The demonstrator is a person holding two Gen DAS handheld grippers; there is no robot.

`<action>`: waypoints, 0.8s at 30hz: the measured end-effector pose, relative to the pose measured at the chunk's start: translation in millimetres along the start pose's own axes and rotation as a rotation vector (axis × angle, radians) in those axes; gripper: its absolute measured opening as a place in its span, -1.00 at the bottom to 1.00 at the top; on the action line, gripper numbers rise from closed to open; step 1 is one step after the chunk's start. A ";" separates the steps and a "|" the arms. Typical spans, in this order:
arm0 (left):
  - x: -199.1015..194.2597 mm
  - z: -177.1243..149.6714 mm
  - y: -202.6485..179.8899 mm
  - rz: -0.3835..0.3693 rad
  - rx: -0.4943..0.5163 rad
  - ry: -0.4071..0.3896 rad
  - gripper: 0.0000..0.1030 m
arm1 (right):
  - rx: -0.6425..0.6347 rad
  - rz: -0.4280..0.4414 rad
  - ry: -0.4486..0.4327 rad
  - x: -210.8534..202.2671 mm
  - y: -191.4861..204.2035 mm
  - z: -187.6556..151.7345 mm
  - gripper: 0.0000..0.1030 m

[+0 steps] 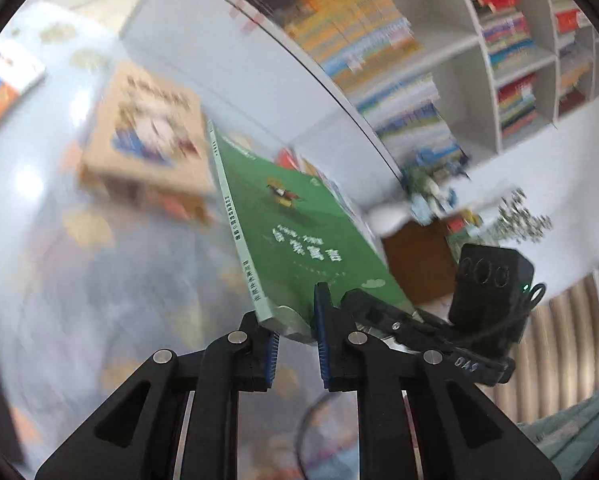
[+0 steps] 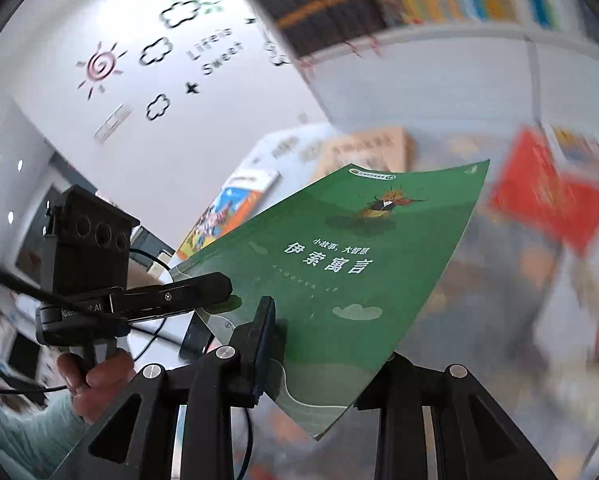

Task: Organize books
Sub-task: 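Lift the green book with the left gripper and carry it to the white table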

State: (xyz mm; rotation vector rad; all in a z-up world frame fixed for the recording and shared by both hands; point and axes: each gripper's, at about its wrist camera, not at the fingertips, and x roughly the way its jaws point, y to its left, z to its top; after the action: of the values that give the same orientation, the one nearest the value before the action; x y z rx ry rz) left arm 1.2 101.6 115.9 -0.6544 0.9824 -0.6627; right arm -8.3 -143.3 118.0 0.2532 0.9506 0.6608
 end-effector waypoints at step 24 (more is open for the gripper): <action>96.8 181.7 162.5 0.529 -0.007 0.032 -0.53 | 0.115 -0.363 0.120 161.5 -133.1 134.0 -0.39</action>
State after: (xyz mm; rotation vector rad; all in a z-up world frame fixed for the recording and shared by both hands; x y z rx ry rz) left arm 235.3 165.9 16.6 -0.3640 1.1294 -0.2033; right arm 221.2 -135.3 22.9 0.1378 1.1176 0.2909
